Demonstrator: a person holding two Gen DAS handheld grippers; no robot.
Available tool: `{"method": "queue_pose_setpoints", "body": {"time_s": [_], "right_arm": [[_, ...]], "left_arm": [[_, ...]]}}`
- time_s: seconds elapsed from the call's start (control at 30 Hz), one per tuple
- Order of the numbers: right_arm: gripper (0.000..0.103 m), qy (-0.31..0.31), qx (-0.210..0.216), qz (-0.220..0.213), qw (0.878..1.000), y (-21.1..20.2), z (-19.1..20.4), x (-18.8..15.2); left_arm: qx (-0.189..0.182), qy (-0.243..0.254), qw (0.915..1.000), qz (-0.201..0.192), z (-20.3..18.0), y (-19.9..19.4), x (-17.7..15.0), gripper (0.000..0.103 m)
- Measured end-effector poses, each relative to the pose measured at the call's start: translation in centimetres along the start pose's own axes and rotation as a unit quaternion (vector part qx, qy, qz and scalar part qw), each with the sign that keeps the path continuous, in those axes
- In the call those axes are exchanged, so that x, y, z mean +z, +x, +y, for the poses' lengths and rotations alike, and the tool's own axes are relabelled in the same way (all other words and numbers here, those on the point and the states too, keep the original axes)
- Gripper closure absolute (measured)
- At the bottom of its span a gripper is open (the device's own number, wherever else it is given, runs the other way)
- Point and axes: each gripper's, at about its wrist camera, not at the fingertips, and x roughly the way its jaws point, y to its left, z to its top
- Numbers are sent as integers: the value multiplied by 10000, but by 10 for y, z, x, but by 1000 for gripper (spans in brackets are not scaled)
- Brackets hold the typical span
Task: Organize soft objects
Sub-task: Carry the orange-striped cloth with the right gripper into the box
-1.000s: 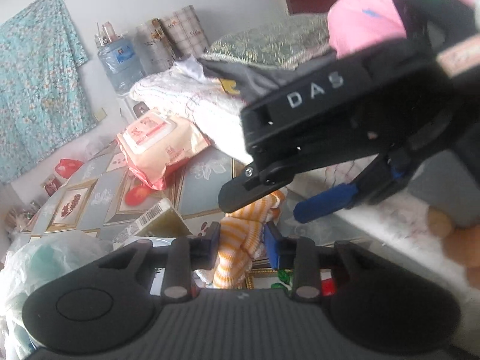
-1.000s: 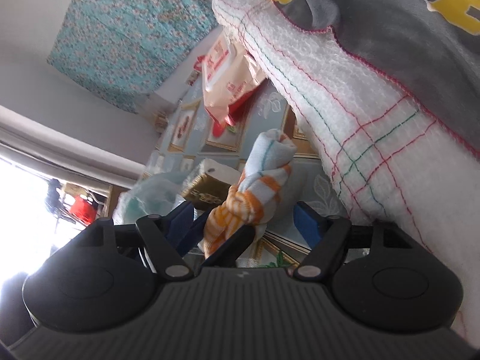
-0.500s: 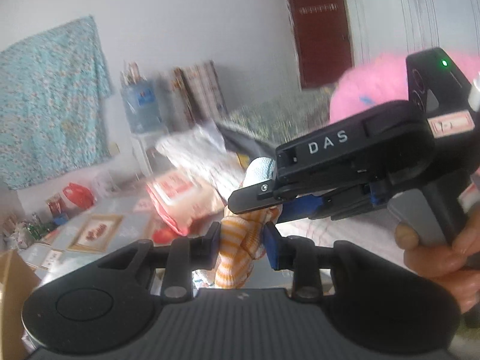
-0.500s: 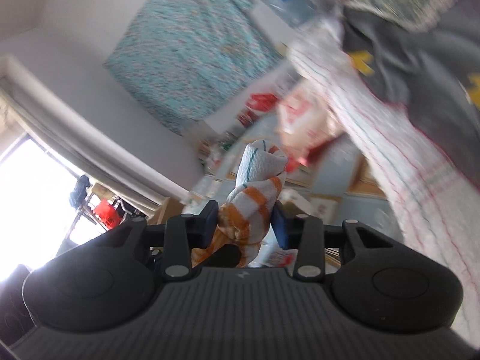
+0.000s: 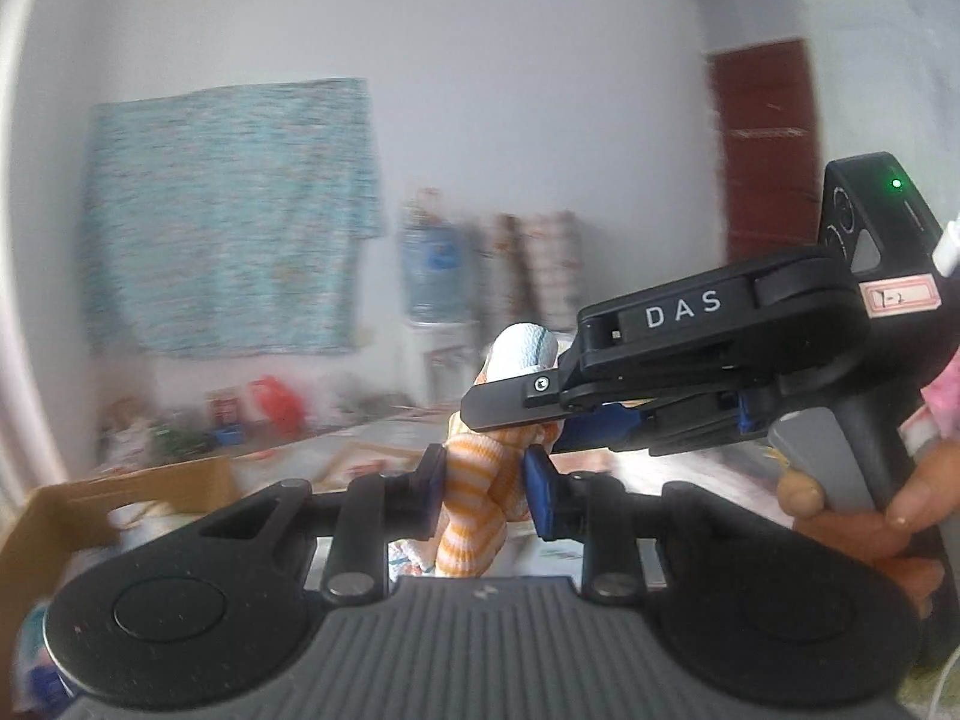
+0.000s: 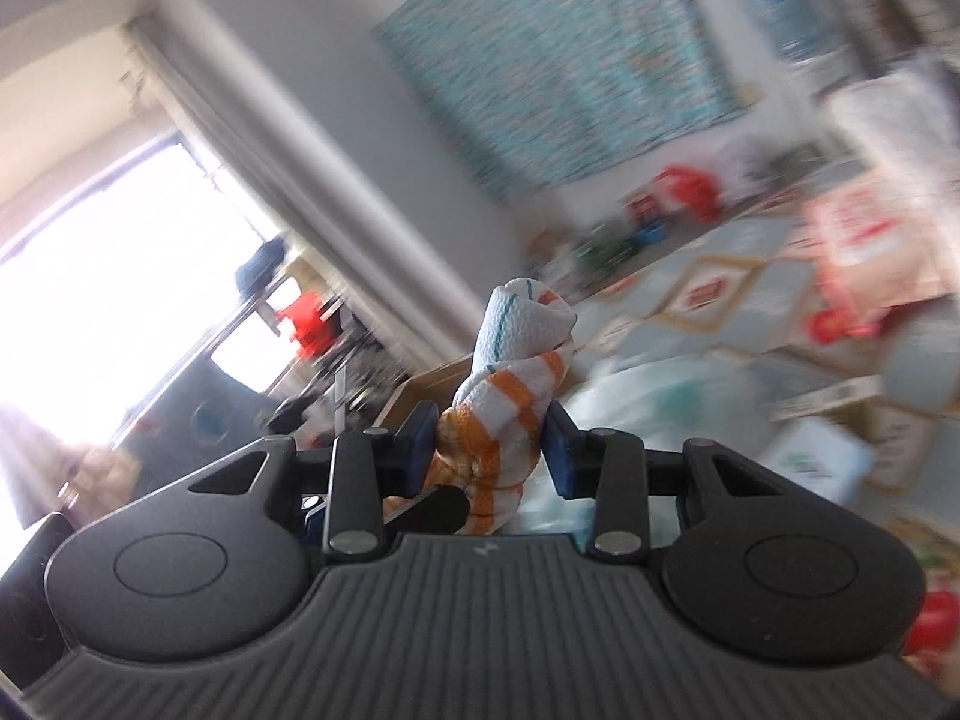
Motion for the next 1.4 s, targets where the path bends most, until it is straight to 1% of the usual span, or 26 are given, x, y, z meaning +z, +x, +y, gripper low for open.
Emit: {"method": "queue_pose_setpoints", "body": {"time_s": [0.13,0.23,0.33,0.47,0.6,0.67,0.73,0.77,0.83,0.87,0.9,0.97,1.03,1.23,1.3,1.4], "right_arm": [[67,-194,495,593,9968,57,47,-3],[68,-266,802,1101,9903,108,83,-10],[68,-311,957,1623,9816,161,114,-23],[69,-173,970,2341,9672,231,143,-46],[69,56,806,2923,9529,290,150,-72],[69,185,698,3228,9437,315,152,-88],[69,207,556,3478,9357,333,151,-103],[69,210,487,3626,9304,342,149,-110],[69,227,344,3856,9218,357,141,-119],[69,208,312,3991,9161,365,135,-123],[69,241,253,4054,9135,373,133,-127],[67,225,206,4242,9050,385,134,-136],[66,232,129,4315,9017,392,136,-143],[65,361,257,4424,8957,416,139,-151],[50,449,203,4477,8928,419,137,-152],[38,556,164,4455,8934,418,129,-145]], "left_arm": [[628,-364,9974,-5,49,-33,-9,74],[1139,-678,9912,74,90,-51,-16,74],[1516,-1021,9828,263,128,-63,-26,74],[1922,-1434,9689,604,177,-70,-46,74],[2139,-1653,9577,989,214,-65,-66,71],[2293,-1734,9517,1077,223,-67,-76,68],[2329,-1777,9505,1035,226,-77,-83,58],[2328,-1803,9505,993,227,-79,-83,56],[2353,-1836,9499,924,227,-90,-84,54],[2369,-1836,9498,901,227,-92,-83,54],[2381,-1837,9496,881,229,-90,-83,52],[2420,-1821,9493,848,228,-92,-82,48],[2460,-1798,9487,841,228,-91,-84,47],[2472,-1869,9472,825,233,-92,-90,40],[2472,-1886,9466,854,235,-90,-92,37],[2450,-1888,9469,884,234,-90,-94,34]]}}
